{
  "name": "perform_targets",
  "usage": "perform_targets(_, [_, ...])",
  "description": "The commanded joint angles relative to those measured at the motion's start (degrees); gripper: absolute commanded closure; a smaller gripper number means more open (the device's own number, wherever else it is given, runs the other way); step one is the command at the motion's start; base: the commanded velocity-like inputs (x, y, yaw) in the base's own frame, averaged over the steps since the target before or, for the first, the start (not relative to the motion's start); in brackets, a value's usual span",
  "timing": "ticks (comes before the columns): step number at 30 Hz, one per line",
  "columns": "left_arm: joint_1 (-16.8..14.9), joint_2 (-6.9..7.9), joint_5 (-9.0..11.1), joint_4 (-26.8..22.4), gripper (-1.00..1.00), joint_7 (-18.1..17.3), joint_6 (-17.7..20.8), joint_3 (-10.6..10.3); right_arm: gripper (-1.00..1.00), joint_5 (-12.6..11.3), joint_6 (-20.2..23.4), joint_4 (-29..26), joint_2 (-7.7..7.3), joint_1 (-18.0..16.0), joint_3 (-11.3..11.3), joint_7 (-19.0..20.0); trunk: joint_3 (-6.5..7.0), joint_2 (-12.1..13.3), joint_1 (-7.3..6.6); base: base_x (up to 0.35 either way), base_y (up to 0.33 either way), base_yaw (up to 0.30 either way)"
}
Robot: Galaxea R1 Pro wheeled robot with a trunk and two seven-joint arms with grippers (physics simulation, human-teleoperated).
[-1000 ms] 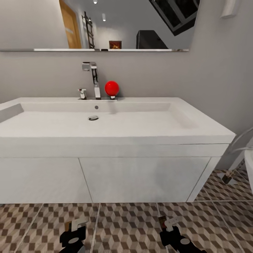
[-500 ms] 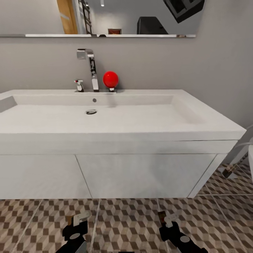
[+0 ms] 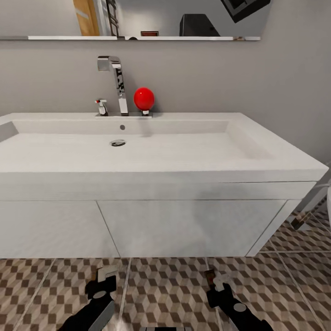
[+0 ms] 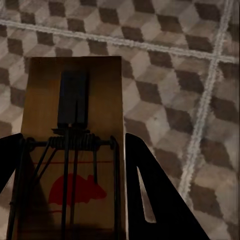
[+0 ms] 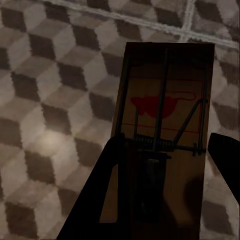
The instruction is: Take the four mousetraps from the cabinet in the bathroom and place them on the bathroom floor. Make sure all four end up on the same floor surface, and ensure that at least two of them are either under or directly next to the same bathroom sink.
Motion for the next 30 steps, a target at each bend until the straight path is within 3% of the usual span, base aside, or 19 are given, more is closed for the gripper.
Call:
perform_targets(1, [-0.5, 0.15, 0.3, -0.1, 1.0, 0.1, 0.2, -0.5, 1.0, 0.4, -0.1, -0.6, 0.32, 0.0, -0.4, 0.2, -0.05, 0.0, -0.01, 0.0, 0.0, 0.0])
perform_targets(10, [-1.7, 0.85, 0.2, 0.0, 1.0, -4.1, 1.3, -0.1, 1.0, 0.4, 0.0, -2.6, 1.96, 0.0, -0.3, 0.2, -0.05, 0.0, -0.01, 0.0, 0.0, 0.0])
perform_targets(14, [-1.8, 0.9, 0.2, 0.0, 1.0, -4.2, 1.4, 0.0, 1.0, 0.4, 0.0, -2.7, 1.97, 0.0, -0.3, -0.1, -0.94, -0.1, 0.09, 0.0, 0.0, 0.0])
perform_targets(20, [-2.0, 1.13, 0.1, 0.1, 1.0, -3.8, 1.3, 0.1, 1.0, 0.4, -0.1, -2.8, 1.96, 0.0, -0.4, -4.5, -2.26, -0.2, 0.25, 0.0, 0.0, 0.0])
perform_targets(25, [-2.0, 2.8, 0.2, 0.0, 1.0, -3.7, 0.8, 0.3, 1.0, 0.4, -0.2, -3.0, 1.97, 0.0, -0.4, -5.1, -3.37, -0.2, 0.38, 0.0, 0.0, 0.0])
perform_targets(30, [-2.0, 3.17, 0.2, 0.0, 1.0, -3.8, -2.4, 0.2, 1.0, 0.4, -0.2, -3.1, 2.01, 0.0, -0.4, -5.1, -4.48, -0.3, 0.51, 0.0, 0.0, 0.0])
